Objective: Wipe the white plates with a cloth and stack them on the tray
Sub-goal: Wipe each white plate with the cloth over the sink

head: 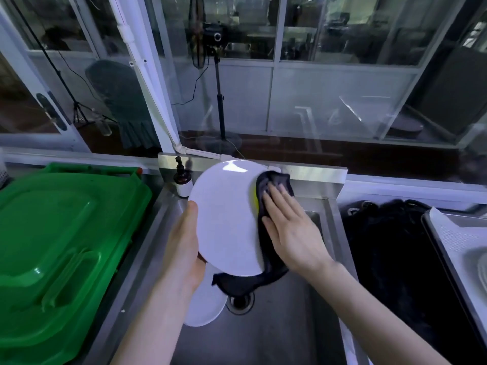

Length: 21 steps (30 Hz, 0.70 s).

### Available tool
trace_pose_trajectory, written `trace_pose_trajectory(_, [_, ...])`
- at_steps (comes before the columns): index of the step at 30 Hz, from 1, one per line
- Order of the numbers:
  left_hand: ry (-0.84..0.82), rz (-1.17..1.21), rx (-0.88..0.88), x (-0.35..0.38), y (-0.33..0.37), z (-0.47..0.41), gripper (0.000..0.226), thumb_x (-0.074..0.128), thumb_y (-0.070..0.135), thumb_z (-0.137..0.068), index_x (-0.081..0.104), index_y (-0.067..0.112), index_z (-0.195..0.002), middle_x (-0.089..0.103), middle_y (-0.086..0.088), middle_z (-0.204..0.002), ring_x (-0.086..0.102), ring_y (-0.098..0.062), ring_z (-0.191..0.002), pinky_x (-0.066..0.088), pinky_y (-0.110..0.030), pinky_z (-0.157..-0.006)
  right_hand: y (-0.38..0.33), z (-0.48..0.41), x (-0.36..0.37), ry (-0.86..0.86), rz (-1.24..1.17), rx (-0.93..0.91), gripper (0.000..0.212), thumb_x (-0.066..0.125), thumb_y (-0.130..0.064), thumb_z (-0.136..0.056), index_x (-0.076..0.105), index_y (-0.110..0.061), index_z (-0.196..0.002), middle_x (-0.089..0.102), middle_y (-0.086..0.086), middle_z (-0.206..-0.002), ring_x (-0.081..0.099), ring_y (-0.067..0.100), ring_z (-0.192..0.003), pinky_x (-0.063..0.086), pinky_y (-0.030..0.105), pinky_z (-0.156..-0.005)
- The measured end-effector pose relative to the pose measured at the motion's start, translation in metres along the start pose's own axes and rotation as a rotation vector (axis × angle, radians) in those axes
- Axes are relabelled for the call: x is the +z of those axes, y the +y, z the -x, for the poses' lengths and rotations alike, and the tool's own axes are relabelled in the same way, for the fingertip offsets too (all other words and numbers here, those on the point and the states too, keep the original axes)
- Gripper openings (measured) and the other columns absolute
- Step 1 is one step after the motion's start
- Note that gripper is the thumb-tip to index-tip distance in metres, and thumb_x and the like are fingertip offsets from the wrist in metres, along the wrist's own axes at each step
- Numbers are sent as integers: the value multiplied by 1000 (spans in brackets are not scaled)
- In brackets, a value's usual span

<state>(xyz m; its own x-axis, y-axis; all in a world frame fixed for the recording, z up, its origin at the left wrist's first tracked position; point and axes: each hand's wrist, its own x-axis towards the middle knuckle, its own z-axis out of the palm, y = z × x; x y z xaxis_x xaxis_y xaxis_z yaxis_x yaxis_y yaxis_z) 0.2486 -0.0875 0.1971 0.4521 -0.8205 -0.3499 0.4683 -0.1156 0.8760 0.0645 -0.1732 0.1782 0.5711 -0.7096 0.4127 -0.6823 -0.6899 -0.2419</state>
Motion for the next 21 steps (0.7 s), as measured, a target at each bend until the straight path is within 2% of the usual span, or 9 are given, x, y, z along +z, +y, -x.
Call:
trace_pose_trajectory(3, [-6, -8, -17, 4, 0, 4, 45, 49, 65, -96, 69, 35, -122, 75, 8, -118, 73, -19, -107, 52, -50, -100, -3, -32, -6, -2, 7, -31, 48, 43, -19, -102, 39, -6, -148, 30, 7, -158, 20, 26, -150, 22, 43, -120])
trace_pose_trajectory(7, [-11, -7, -28, 7, -1, 5, 45, 43, 61, -101, 70, 30, -121, 76, 7, -116, 72, -14, -107, 55, -45, -96, -26, -43, -6, -164, -113, -244, 49, 44, -14, -102, 36, -7, -149, 24, 5, -160, 15, 25, -151, 17, 40, -121])
trace_pose_trajectory(10, [-35, 42, -61, 6, 1, 2, 53, 42, 59, -101, 69, 20, -126, 73, -3, -124, 69, -19, -115, 52, -41, -99, -41, -18, 1, -192, -193, -363, 48, 48, -15, -100, 41, -9, -147, 28, 4, -159, 19, 24, -150, 22, 43, -119])
trace_pose_trajectory(13, [-48, 67, -102, 4, 1, 2, 62, 47, 64, -94, 71, 13, -121, 76, -10, -116, 73, -24, -108, 55, -42, -94, -42, 7, 6, -162, -217, -429, 47, 51, -22, -99, 47, -12, -145, 35, 1, -156, 26, 21, -148, 25, 40, -119])
trace_pose_trajectory(16, [-54, 13, -39, 7, -1, 3, 58, 53, 62, -90, 70, 19, -124, 75, -4, -120, 71, -20, -112, 51, -42, -101, -25, 7, 3, -23, -72, -306, 49, 49, -36, -98, 52, -13, -141, 41, 3, -153, 33, 25, -145, 30, 43, -117])
trace_pose_trajectory(19, [-61, -97, -13, 7, -1, 7, 35, 52, 56, -99, 77, 32, -103, 77, 7, -111, 70, -18, -110, 51, -45, -102, -3, -9, -11, 54, 113, -97, 56, 43, -45, -98, 48, -13, -144, 36, 3, -156, 27, 28, -147, 25, 49, -118])
trace_pose_trajectory(21, [-87, -127, -22, 5, -1, 7, 32, 54, 57, -98, 77, 36, -102, 77, 7, -113, 69, -19, -114, 48, -47, -105, 9, -20, -18, 55, 155, -71, 57, 47, -44, -98, 43, -15, -147, 33, 2, -158, 23, 29, -148, 21, 51, -120])
